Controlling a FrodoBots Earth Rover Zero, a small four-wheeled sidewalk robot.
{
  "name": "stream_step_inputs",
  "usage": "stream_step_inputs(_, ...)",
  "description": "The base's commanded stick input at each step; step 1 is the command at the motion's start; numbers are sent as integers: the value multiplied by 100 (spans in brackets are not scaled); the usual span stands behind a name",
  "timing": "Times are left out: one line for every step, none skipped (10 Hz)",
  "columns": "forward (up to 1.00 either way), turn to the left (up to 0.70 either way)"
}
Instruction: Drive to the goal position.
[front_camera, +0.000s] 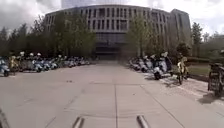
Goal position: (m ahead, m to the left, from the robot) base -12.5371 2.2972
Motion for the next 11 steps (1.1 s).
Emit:
stream_step_inputs(70, 0)
stream_step_inputs(70, 0)
stream_step_inputs(70, 0)
stream_step_inputs(70, 0)
stream_step_inputs(70, 0)
stream_step_inputs(70, 0)
stream_step_inputs(70, 0)
stream_step_inputs(70, 0)
stream_step_inputs(70, 0)
stream_step_inputs(70, 0)
stream_step_inputs(70, 0)
